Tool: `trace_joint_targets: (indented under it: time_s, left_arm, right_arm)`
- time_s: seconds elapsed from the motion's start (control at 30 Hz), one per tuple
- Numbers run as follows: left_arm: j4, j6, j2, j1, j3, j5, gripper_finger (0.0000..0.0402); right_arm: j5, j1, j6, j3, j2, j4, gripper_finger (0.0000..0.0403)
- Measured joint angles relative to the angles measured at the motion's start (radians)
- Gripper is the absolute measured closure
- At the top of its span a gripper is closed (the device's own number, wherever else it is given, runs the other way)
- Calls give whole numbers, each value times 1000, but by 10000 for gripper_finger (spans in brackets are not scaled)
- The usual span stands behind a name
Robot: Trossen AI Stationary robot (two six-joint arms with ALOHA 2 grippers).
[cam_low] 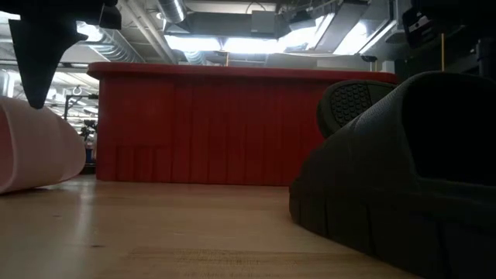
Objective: Pick and place slides into bin
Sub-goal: Put the bottom pink slides into the red bin
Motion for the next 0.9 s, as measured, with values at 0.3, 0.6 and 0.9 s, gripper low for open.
trace_joint_targets:
  time_s: [0.3, 0.6, 0.9]
  left_arm:
    - [0, 0, 0, -6, -64, -1, 244]
    - [0, 0, 0, -11, -149, -22, 244]
    - [0, 14, 0, -10, -157, -86, 244]
  right_arm:
    - [0, 0, 0, 0, 0, 0, 396]
    - [0, 0, 0, 0, 0, 0, 396]
    - [0, 0, 0, 0, 0, 1, 396]
